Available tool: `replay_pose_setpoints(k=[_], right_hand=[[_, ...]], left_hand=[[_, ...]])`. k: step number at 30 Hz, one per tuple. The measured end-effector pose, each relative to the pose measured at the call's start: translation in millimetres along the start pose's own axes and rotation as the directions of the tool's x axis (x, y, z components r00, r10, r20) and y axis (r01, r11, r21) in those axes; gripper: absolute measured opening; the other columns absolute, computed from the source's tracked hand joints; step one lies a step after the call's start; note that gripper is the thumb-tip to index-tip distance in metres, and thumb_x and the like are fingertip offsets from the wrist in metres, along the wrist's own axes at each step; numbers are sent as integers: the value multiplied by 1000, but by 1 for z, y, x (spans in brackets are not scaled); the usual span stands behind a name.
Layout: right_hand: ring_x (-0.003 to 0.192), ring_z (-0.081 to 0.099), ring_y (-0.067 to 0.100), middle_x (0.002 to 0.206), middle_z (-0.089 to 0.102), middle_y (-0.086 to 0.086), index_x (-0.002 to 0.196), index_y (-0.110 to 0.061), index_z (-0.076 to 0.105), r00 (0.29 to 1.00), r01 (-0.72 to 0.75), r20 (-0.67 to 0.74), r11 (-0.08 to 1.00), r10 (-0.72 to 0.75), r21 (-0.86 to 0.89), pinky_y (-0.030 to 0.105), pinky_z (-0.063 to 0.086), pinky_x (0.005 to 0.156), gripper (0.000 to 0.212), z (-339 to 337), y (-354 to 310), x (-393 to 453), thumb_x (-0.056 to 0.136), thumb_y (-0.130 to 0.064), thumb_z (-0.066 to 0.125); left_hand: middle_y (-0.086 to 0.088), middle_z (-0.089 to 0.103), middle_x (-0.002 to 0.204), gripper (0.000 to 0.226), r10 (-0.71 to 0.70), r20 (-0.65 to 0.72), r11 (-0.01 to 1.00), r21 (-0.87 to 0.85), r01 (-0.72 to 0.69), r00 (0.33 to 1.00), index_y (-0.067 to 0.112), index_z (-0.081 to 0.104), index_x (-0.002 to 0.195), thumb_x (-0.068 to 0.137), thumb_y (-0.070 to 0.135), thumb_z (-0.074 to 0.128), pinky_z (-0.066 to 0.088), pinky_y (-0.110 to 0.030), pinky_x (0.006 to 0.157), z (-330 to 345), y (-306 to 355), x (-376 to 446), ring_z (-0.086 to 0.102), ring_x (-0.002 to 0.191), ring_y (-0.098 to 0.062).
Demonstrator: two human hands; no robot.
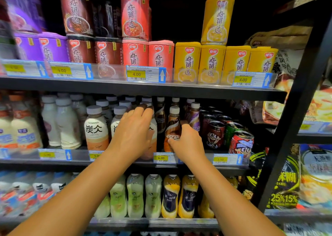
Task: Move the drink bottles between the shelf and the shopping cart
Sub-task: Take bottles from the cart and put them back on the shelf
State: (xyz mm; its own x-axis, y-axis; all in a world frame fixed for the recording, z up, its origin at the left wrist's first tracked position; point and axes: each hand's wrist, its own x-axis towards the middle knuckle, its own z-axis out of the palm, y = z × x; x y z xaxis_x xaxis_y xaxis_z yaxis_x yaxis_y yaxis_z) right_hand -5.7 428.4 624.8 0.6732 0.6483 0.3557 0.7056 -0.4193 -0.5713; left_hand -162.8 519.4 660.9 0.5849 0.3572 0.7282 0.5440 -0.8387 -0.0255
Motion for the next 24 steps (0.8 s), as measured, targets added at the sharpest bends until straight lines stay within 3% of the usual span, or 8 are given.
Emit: replay_pose_setpoints(k=[3,5,7,10,14,24], right_hand=[[91,64,28,92,58,1,92,-17,51,999,-34,18,999,35,-23,39,54,72,31,3,-8,8,95,-35,76],[94,68,31,96,64,7,91,-14,54,998,-41,41,998,43,-44,40,59,75,25,6,-15,15,95,-29,74],[102,69,36,108,69,15,111,-9,62,997,-40,62,998,44,-55,40,60,80,21,10,-22,22,95,-19,70],[116,66,40,129,64,18,143,-13,50,994,-61,85,997,65,-57,43,59,88,54,17,-31,37,91,-8,68],[123,65,39,135,64,18,139,-12,51,981,-124,141,988,137,-94,46,59,98,56,26,-40,53,88,-6,74],[123,65,42,132,65,21,149,-14,42,982,-146,109,987,153,-69,48,58,99,66,42,-42,66,91,-8,73]], left_hand=[[-4,59,95,44,15,-18,999,45,-14,1000,14,58,107,77,28,86,48,-43,83,-2,-5,0,60,88,-30],[-4,58,92,43,22,-26,998,61,-20,999,14,57,103,75,28,87,49,-43,81,-1,-8,0,60,85,-30],[-4,57,91,45,25,-29,997,73,-23,999,14,57,101,72,28,88,49,-43,80,-1,-11,0,59,84,-30],[-4,58,91,46,26,-26,997,74,-24,999,13,58,103,71,29,88,49,-43,80,-2,-15,-1,60,84,-30],[-5,59,91,49,34,-17,997,72,-33,999,12,60,106,70,29,89,50,-43,77,-3,-19,-2,60,82,-31],[-7,61,95,56,55,-9,998,4,-55,998,9,63,121,74,25,88,51,-44,79,-2,-24,-8,62,86,-33]])
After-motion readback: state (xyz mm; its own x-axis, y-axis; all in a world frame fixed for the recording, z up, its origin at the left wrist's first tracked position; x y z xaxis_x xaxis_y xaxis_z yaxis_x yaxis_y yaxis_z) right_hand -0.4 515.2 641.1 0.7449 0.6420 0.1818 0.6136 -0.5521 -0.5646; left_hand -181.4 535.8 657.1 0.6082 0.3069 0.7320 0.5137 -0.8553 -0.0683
